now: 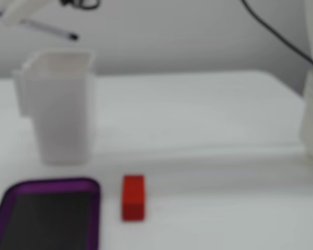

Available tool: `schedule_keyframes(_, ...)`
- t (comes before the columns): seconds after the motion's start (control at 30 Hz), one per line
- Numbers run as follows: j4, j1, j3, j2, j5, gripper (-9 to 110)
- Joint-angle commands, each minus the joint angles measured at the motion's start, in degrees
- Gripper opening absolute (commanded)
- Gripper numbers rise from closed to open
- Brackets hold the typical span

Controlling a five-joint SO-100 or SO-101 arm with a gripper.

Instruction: Pick up the pen and put it in the pen holder.

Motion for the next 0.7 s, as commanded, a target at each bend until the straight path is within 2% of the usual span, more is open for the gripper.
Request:
schedule_keyframes(0.0, -0.1, 0.5, -1.4, 0.6, 1.8, 0)
schedule_keyframes(0.27, 0.1, 0.8, -1.4, 0.7, 2.5, 0)
schedule_keyframes(0.47, 3.0, 0.9, -2.2, 0.9, 6.4, 9)
schedule_keyframes(0.67, 3.3, 2.1, -2.1, 1.4, 7.0, 10)
